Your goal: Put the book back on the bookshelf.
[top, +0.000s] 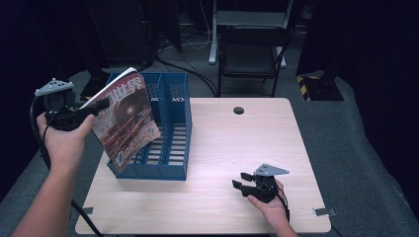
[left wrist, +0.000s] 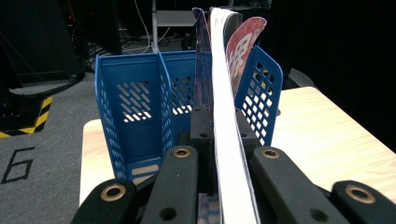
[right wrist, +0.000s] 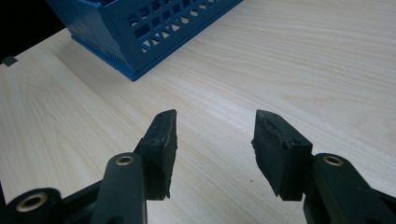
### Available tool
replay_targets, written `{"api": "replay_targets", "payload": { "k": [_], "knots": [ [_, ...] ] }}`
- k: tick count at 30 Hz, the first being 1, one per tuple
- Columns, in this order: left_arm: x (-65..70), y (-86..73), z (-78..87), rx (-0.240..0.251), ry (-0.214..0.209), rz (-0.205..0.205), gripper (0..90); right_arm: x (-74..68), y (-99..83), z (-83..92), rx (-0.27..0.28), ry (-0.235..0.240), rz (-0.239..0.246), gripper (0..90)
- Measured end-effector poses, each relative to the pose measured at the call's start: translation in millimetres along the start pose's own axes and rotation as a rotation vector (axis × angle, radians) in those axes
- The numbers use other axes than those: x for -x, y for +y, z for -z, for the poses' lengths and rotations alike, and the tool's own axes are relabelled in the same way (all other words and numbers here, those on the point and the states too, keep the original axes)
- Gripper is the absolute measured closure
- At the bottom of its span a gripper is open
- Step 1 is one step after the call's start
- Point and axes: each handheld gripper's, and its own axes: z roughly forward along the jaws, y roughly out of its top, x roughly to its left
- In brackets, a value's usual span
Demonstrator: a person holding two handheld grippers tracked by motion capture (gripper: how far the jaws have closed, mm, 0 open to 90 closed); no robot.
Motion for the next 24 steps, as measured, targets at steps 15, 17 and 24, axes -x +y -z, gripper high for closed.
{"api": "replay_targets", "payload": {
  "k": [15,17,24],
  "knots": [
    [2.0,5.5,-17.9,0.004,0.022,0.015,84.0,0.3,-0.1,1.1,0.004,0.0,-0.006,49.5],
    [2.7,6.2,-20.4,0.003,0.026,0.013,84.0,0.4,-0.2,1.4,0.007,-0.001,-0.006,49.6],
    [6.5,8.8,-30.8,0.003,0.038,0.013,84.0,1.0,-0.4,2.5,0.006,0.003,-0.007,49.8]
  ]
}}
